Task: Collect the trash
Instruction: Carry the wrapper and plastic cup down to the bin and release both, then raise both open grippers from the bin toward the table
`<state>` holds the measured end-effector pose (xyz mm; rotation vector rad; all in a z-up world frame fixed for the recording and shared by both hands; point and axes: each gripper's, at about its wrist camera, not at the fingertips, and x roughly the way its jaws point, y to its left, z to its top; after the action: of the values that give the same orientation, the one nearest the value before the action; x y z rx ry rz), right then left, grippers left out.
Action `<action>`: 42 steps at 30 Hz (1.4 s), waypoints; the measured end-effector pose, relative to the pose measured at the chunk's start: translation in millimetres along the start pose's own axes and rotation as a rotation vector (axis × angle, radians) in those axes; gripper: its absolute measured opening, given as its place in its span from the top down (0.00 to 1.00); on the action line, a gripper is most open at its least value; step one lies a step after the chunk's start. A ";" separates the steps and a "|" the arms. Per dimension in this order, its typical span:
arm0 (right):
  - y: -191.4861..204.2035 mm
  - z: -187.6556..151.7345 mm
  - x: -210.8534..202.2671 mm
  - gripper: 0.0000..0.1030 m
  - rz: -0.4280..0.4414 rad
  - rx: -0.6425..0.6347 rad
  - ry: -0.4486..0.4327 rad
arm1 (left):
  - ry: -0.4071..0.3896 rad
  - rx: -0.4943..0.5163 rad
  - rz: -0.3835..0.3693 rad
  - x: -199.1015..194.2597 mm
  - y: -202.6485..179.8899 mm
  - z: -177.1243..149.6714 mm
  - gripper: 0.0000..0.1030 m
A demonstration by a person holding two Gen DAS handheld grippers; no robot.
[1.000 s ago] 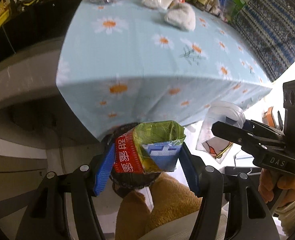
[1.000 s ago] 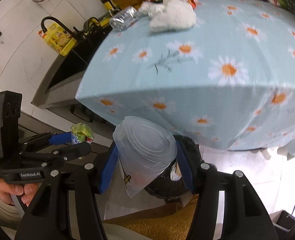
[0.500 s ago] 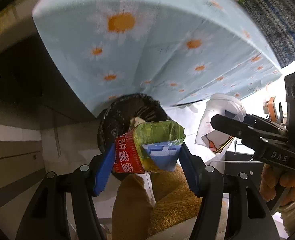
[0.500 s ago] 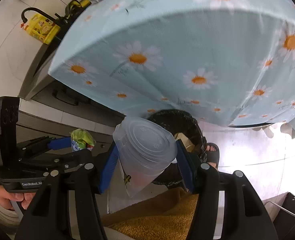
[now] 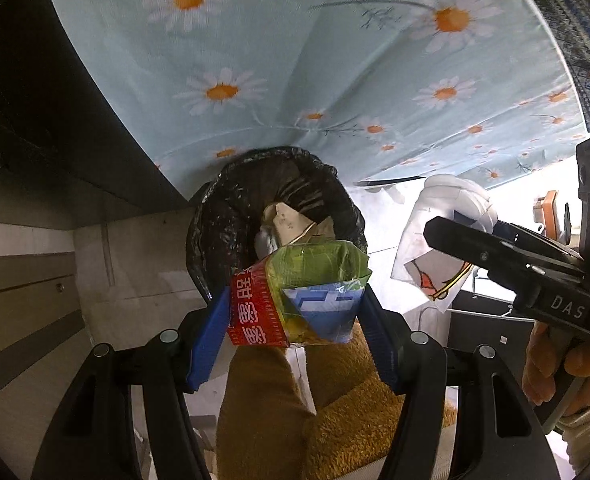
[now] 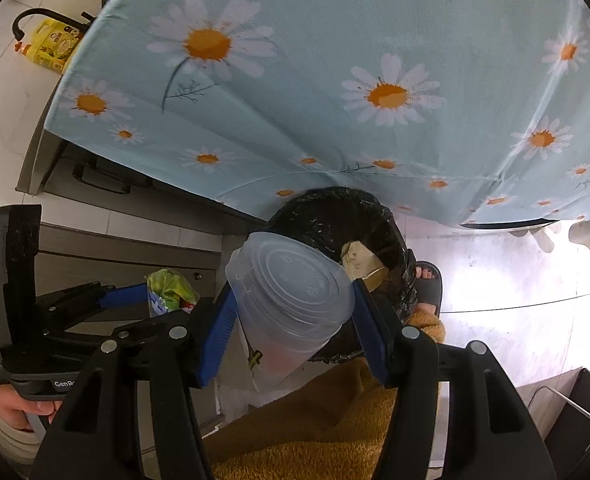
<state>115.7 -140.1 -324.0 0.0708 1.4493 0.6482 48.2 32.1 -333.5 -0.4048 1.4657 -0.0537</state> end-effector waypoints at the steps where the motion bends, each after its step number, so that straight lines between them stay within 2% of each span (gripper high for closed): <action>1: -0.9 1.3 1.1 0.43 -0.001 0.004 -0.002 | 0.002 -0.003 0.000 1.5 -0.7 1.1 0.40; 3: -3.0 3.4 2.6 0.42 0.007 0.013 -0.005 | 0.006 -0.007 0.002 3.5 -1.1 2.3 0.39; 5: -6.3 5.5 2.6 0.33 0.017 0.034 -0.004 | 0.005 -0.013 0.009 5.0 -2.9 4.6 0.37; 9: -10.1 10.1 0.3 0.33 0.017 0.048 -0.013 | 0.002 -0.023 0.020 4.6 0.3 6.3 0.33; 24: -7.2 12.6 -15.5 0.33 0.011 0.047 -0.038 | -0.020 -0.019 0.024 -8.4 1.3 8.5 0.33; 32: 3.3 12.1 -33.3 0.33 0.004 0.030 -0.072 | -0.066 -0.011 0.021 -32.8 -1.0 8.2 0.33; 42: 14.9 5.5 -76.2 0.33 -0.011 0.029 -0.165 | -0.175 0.020 0.019 -82.4 -13.1 9.4 0.33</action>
<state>116.6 -160.1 -248.8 0.1359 1.2992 0.5984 50.4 45.1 -250.6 -0.3696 1.2952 -0.0174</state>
